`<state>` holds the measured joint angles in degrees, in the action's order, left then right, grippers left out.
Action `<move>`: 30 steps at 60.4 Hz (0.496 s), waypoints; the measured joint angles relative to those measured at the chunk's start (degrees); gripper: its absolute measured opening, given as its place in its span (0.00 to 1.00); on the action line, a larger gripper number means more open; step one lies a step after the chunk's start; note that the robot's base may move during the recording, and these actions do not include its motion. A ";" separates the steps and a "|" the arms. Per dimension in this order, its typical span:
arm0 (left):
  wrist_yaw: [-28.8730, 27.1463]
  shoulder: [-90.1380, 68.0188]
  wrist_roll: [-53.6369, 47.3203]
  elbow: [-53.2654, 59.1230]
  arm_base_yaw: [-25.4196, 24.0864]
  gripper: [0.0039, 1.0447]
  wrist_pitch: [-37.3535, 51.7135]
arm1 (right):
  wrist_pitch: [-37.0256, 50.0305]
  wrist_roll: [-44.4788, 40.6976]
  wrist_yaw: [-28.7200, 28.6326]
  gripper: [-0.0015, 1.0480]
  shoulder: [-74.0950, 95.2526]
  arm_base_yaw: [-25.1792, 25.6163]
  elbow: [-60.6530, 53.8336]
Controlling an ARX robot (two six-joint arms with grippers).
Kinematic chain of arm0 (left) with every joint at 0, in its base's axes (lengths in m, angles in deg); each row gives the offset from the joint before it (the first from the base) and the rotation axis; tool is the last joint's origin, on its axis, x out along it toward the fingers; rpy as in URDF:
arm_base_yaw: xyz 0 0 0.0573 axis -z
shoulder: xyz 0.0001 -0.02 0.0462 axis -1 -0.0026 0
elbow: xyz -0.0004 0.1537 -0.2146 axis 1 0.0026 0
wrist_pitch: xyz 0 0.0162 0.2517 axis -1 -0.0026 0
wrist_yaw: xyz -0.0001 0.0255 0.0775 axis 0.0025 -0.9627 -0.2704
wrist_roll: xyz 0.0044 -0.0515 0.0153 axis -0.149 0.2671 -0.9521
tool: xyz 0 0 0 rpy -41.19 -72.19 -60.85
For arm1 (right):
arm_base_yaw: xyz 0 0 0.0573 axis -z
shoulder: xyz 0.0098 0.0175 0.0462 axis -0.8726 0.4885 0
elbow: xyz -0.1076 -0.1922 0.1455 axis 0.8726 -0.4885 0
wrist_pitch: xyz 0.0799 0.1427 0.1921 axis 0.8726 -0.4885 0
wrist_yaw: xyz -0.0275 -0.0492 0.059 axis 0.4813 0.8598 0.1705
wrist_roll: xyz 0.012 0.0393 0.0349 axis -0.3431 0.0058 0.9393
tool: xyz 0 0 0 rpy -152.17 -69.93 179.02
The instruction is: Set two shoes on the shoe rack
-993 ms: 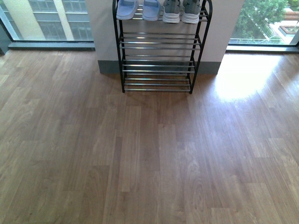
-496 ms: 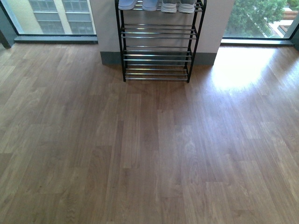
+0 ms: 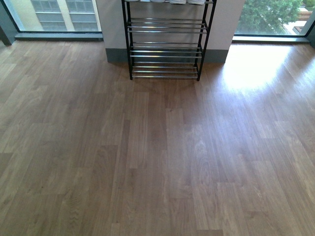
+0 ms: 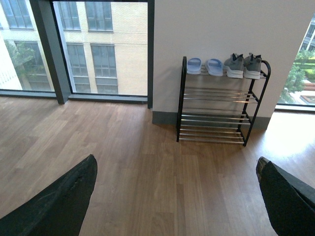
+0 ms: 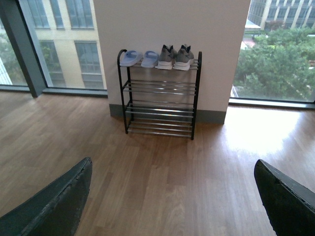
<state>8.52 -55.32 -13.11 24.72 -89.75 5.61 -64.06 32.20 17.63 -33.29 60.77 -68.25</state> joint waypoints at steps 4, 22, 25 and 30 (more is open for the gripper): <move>0.02 0.02 0.00 0.00 0.00 0.91 0.00 | 0.00 -0.02 -0.02 0.91 0.00 0.00 0.00; 0.02 0.00 0.00 0.00 0.00 0.91 -0.02 | 0.00 -0.02 0.00 0.91 0.00 0.00 0.00; 0.02 0.00 -0.02 0.00 0.00 0.91 0.00 | 0.00 0.00 0.00 0.91 0.00 0.00 0.00; 0.02 0.02 -0.02 0.00 0.00 0.91 -0.02 | 0.00 0.00 0.00 0.91 0.00 0.00 0.00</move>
<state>8.54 -55.29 -13.14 24.72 -89.75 5.59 -64.06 32.20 17.63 -33.29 60.77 -68.25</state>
